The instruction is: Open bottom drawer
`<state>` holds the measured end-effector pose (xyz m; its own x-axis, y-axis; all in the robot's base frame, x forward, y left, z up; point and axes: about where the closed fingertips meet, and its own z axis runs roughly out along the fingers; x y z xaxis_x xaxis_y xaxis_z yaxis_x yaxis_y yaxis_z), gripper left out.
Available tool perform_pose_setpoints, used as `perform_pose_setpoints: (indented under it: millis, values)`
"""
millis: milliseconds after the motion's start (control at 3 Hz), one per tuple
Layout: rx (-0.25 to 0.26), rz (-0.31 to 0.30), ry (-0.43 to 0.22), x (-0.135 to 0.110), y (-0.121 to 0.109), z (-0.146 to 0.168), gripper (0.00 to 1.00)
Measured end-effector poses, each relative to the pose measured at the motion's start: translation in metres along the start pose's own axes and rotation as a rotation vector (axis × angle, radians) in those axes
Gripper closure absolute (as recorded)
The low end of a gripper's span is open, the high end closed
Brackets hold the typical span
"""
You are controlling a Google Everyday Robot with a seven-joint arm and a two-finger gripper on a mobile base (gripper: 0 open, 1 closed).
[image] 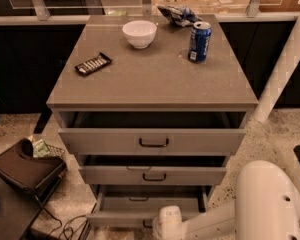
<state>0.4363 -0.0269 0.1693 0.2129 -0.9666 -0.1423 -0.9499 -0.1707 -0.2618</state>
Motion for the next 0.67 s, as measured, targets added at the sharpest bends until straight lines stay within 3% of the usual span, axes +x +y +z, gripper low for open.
perform_pose_setpoints:
  millis: [667]
  values:
    - [0.02,0.004,0.015,-0.0008,0.0062,-0.0069,1.0]
